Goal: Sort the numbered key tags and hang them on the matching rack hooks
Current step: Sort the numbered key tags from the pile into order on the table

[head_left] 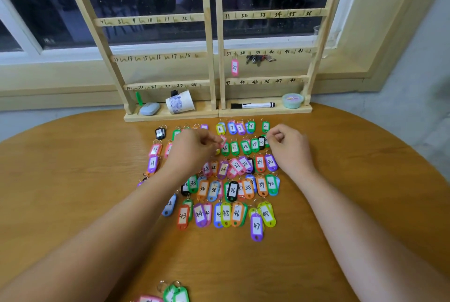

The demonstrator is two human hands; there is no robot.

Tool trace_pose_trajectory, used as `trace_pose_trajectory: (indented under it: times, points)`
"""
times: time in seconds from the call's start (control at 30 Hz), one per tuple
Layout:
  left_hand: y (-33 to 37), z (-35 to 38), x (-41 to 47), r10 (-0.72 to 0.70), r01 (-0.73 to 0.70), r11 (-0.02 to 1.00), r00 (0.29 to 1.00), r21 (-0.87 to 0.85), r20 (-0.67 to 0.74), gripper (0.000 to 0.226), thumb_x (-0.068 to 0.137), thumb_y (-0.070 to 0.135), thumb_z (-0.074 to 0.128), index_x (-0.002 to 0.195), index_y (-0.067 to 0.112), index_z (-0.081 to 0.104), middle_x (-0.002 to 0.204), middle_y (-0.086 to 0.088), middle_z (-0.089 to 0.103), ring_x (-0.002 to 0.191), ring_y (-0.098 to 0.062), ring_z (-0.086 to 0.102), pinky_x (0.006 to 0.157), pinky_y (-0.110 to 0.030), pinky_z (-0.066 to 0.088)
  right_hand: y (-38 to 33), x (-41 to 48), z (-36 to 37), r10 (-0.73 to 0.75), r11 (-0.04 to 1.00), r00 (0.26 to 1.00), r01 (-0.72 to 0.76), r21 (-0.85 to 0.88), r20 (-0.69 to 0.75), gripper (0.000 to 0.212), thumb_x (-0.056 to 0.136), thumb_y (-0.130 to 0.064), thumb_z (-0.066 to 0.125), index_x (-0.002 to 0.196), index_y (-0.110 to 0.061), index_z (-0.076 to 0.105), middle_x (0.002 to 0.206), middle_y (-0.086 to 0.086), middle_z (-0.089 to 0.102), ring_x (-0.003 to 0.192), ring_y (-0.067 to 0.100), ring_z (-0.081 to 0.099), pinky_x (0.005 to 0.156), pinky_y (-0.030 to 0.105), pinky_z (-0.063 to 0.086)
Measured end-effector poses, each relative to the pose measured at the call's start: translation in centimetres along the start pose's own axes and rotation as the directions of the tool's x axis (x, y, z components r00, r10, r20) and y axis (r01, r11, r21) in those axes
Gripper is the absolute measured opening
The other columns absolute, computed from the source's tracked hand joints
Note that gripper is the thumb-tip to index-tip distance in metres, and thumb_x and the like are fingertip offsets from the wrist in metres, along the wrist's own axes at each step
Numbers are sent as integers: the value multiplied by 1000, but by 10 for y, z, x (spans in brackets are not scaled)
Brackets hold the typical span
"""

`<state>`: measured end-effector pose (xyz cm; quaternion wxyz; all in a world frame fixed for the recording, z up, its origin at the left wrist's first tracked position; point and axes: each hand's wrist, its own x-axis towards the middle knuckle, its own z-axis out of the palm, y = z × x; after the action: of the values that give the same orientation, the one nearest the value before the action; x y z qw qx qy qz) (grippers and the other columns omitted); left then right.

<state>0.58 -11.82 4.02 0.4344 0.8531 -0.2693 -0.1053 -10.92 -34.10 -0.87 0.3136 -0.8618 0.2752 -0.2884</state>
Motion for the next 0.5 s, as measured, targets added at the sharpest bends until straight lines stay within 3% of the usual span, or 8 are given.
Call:
trace_pose_trajectory:
  times: [0.07, 0.13, 0.2, 0.5]
  points:
    - [1, 3, 7, -5, 5, 1000, 1000, 12, 4, 14, 103, 8, 68, 100, 13, 81, 91, 1, 81, 56, 4, 69, 51, -11, 50, 1, 0, 1, -1, 1000, 1000, 1, 7, 9, 15, 98, -13, 67, 88, -22, 74, 69, -13, 64, 65, -1, 59, 55, 14, 34]
    - [-2, 6, 12, -10, 10, 999, 1000, 33, 15, 13, 102, 12, 71, 100, 19, 82, 91, 3, 82, 68, -5, 77, 67, -29, 65, 1, 0, 1, -1, 1000, 1000, 1, 10, 15, 15, 98, -12, 66, 88, -20, 74, 68, -13, 63, 64, 0, 58, 54, 14, 34]
    - [-5, 9, 15, -1, -1, 996, 1000, 89, 23, 11, 100, 18, 74, 98, 26, 82, 88, 5, 81, 75, -11, 78, 77, -39, 67, 0, 0, 1, -5, 1000, 1000, 5, 12, 9, 14, 97, -11, 67, 88, -19, 75, 68, -13, 63, 63, 0, 58, 53, 11, 35]
    - [-13, 11, 13, 35, -45, 993, 995, 111, 91, 15, 100, 20, 75, 92, 31, 81, 91, 13, 80, 87, -5, 76, 86, -38, 66, -1, -1, 0, 0, 1000, 1000, 0, 7, 25, 14, 99, -12, 66, 91, -18, 75, 70, -12, 65, 65, 0, 59, 54, 11, 34]
